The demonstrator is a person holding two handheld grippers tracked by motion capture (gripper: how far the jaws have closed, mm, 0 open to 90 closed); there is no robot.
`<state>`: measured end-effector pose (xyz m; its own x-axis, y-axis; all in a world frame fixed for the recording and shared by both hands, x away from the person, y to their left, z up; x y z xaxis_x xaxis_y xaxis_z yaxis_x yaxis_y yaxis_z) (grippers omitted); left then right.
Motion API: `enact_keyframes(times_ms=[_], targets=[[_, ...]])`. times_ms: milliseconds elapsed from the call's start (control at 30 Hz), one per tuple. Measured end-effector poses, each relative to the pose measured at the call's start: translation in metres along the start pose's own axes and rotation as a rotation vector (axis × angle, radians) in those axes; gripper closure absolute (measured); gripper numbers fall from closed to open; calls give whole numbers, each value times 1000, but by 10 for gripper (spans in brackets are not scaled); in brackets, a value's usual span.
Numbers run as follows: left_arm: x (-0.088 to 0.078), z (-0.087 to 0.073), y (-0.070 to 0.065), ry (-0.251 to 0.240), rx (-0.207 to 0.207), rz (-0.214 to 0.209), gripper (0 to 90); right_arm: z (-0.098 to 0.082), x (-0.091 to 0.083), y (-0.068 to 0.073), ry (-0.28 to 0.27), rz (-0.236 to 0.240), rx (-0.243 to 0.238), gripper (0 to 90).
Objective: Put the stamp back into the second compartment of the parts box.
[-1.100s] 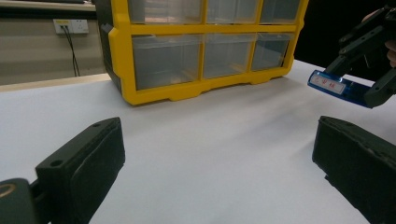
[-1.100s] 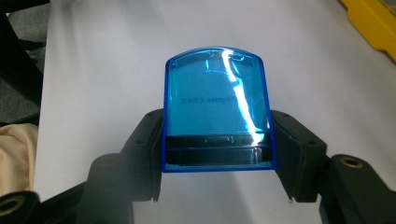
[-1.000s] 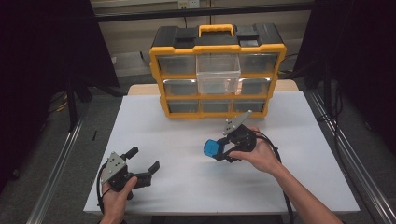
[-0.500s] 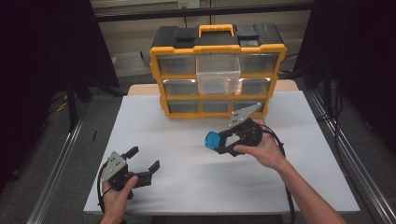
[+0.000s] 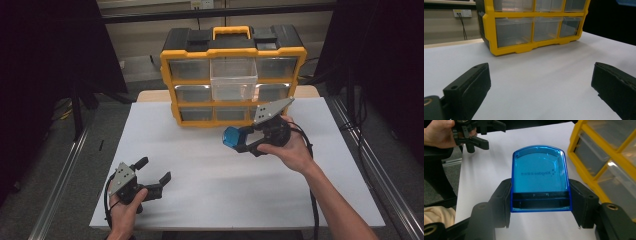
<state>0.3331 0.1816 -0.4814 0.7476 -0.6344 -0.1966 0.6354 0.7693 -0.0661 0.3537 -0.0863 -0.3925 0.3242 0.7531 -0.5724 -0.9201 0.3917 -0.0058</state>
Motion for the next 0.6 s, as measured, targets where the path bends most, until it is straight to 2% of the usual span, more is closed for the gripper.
enact_keyframes(times_ms=[133, 233, 400, 500, 600], targets=[[0, 0, 0, -3, 3, -5, 27, 5, -9, -4, -3, -6, 0, 417], [0, 1, 0, -2, 0, 4, 27, 10, -15, -7, -33, -14, 13, 417], [1, 0, -1, -2, -1, -6, 27, 21, -27, -9, -87, -12, 13, 417], [1, 0, -1, 0, 8, -4, 27, 27, -32, -11, -87, -17, 2, 417], [1, 0, -1, -2, -3, -6, 27, 34, -36, -14, -82, -27, -10, 417]])
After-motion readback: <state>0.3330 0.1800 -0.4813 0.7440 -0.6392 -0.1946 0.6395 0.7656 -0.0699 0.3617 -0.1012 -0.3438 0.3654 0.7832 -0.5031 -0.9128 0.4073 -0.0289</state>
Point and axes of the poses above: each handheld gripper's, and its own axes: x roughly forward along the jaws, z roughly out of its top, y roughly to its left, the point moved 10 cm from there along x, roughly forward along the jaws, and after that the axes turned 1 degree about -y, right-handed, at the moved point
